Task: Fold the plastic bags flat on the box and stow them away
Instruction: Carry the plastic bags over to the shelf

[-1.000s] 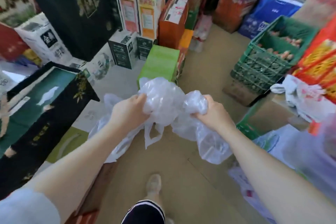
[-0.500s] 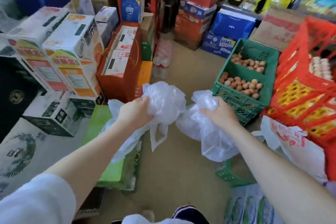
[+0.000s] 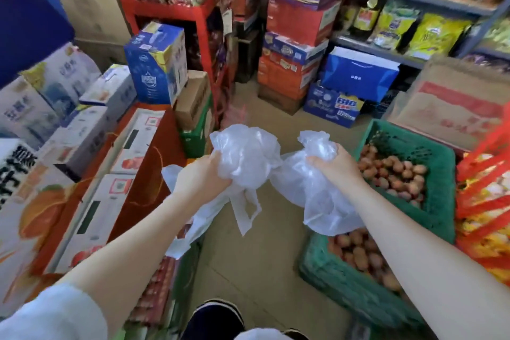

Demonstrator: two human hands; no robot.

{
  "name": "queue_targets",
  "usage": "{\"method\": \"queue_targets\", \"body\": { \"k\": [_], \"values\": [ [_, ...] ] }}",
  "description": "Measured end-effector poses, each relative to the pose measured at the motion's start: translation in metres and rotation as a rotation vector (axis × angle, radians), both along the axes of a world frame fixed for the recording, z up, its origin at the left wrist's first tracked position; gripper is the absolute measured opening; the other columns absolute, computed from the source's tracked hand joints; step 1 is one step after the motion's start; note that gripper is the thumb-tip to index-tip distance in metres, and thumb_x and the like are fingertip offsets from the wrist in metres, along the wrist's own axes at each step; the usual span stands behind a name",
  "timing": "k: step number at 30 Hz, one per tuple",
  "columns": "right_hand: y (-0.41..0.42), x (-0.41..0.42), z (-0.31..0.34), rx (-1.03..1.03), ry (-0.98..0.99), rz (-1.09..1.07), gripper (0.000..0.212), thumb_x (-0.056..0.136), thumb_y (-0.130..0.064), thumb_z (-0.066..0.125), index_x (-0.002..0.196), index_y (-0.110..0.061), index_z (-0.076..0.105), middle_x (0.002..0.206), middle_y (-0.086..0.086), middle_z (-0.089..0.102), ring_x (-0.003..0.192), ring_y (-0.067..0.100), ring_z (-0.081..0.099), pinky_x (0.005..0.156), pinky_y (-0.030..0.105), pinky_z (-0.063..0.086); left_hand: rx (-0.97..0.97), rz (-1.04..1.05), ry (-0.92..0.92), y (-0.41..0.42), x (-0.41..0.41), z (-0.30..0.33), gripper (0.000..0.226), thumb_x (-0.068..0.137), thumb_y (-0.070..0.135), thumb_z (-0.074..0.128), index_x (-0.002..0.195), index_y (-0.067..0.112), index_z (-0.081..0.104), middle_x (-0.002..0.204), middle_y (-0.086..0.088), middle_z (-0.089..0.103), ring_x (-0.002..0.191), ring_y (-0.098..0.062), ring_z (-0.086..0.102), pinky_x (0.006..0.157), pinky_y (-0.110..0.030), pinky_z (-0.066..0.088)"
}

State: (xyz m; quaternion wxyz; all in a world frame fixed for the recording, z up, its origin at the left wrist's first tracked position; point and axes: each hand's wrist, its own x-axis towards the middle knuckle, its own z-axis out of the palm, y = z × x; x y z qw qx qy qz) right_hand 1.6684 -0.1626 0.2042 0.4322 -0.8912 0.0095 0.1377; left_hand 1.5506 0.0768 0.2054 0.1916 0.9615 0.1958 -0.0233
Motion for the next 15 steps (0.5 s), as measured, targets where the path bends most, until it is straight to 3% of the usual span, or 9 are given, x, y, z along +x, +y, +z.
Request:
{"method": "queue_targets", "body": {
  "k": [4, 9, 11, 15],
  "values": [
    [0.041, 0.113, -0.003, 0.025, -0.077, 0.008, 0.057, 0.078, -0.044, 0.067, 0.127, -0.022, 0.046, 0.120, 0.000, 0.057, 0.101, 0.021, 0.056, 0.078, 0.031, 0.043, 0.014, 0.009, -0.070, 0.039, 0.114, -0.004, 0.047, 0.080, 0.032, 0.063, 0.122, 0.014, 0.048, 0.107, -0.008, 0.062, 0.096, -0.029, 0.059, 0.074, -0.035, 0.044],
    [0.094, 0.258, -0.006, 0.047, -0.129, -0.043, 0.058, 0.080, -0.040, 0.066, 0.129, -0.018, 0.044, 0.118, 0.000, 0.054, 0.111, 0.023, 0.053, 0.080, 0.028, 0.038, 0.037, -0.030, -0.109, 0.095, 0.271, -0.010, 0.041, 0.081, 0.032, 0.061, 0.115, 0.013, 0.049, 0.089, -0.001, 0.049, 0.081, -0.024, 0.052, 0.053, -0.021, 0.031],
    [0.113, 0.319, 0.001, 0.024, -0.124, -0.051, 0.059, 0.079, -0.041, 0.066, 0.129, -0.017, 0.044, 0.123, 0.003, 0.055, 0.113, 0.025, 0.053, 0.081, 0.028, 0.039, 0.036, -0.045, -0.100, 0.118, 0.339, -0.004, 0.037, 0.081, 0.032, 0.060, 0.111, 0.013, 0.050, 0.087, 0.000, 0.048, 0.078, -0.020, 0.047, 0.053, -0.020, 0.030],
    [0.131, 0.431, 0.020, 0.030, -0.164, -0.116, 0.061, 0.079, -0.042, 0.067, 0.129, -0.018, 0.043, 0.121, 0.003, 0.053, 0.111, 0.024, 0.053, 0.083, 0.031, 0.041, 0.044, -0.112, -0.090, 0.149, 0.462, 0.011, 0.041, 0.080, 0.031, 0.062, 0.115, 0.013, 0.050, 0.096, -0.007, 0.058, 0.086, -0.026, 0.056, 0.063, -0.028, 0.040]
  ]
}}
